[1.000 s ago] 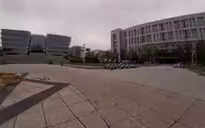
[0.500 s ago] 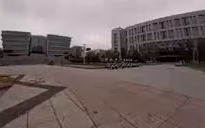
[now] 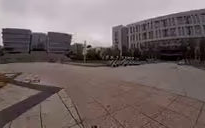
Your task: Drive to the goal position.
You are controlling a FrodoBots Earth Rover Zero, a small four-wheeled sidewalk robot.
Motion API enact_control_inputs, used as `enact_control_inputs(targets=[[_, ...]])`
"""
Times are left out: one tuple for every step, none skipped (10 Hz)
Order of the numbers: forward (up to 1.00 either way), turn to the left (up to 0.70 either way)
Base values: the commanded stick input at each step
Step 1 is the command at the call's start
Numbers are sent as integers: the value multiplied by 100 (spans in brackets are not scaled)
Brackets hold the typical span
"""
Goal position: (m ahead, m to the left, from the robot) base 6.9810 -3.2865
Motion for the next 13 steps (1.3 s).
enact_control_inputs(targets=[[70,0],[70,0],[70,0],[70,0],[70,0],[70,0],[70,-32],[70,-31],[70,-22],[70,0],[70,0],[70,18],[70,35]])
